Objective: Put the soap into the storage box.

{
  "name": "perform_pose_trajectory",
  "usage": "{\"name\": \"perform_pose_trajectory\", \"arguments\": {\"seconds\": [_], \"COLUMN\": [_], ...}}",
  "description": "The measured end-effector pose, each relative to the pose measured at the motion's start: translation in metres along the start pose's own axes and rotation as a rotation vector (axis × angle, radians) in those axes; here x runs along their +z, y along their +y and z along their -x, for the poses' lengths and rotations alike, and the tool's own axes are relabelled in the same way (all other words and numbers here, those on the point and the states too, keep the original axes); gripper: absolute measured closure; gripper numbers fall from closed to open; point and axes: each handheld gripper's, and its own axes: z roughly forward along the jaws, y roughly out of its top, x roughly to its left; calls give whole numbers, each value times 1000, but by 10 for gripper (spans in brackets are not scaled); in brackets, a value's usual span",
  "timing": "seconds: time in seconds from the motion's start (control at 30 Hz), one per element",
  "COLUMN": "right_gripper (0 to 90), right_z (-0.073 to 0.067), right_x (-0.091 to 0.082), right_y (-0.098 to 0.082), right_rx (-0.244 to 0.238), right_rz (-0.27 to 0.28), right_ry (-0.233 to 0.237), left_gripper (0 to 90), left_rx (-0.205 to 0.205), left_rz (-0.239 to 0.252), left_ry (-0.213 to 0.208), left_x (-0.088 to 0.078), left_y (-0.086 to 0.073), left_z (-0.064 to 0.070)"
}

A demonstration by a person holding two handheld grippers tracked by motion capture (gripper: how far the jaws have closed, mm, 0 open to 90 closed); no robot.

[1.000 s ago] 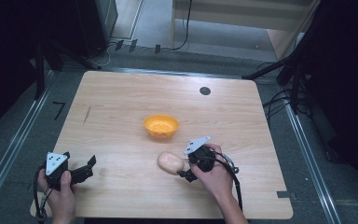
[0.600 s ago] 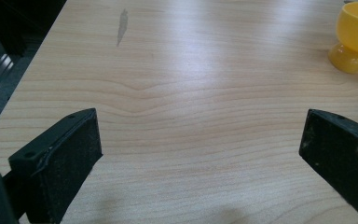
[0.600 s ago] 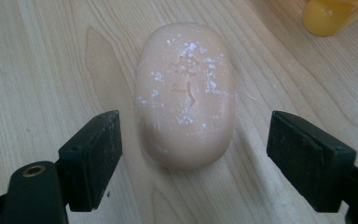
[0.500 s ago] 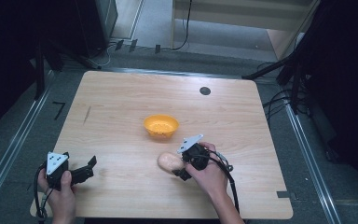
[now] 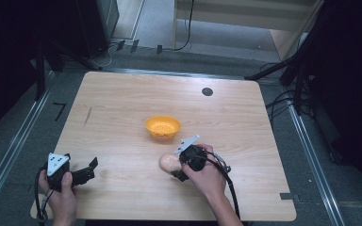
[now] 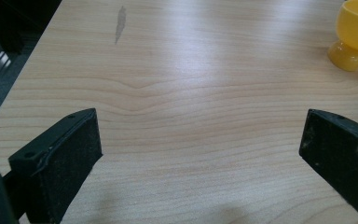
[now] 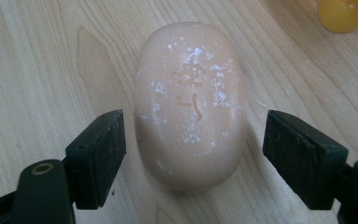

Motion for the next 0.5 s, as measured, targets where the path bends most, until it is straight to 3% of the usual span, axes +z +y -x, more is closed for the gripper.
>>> {"name": "perform_pose_trajectory", "arguments": {"seconds": [0.13,0.5], "right_gripper": [233,268], "right_z": [-1,-4], "right_x": [2,8], "right_y": [1,7], "right_rx": [16,2], "right_rz": [-12,-24], "right_ry": [-3,3], "left_gripper": [0,0], "left_rx": [-4,-4], "left_rz": [0,-7], "left_ry": [-3,-8], "left_x": [0,1], "left_y": [0,0], "left_z": [-1,-1]}}
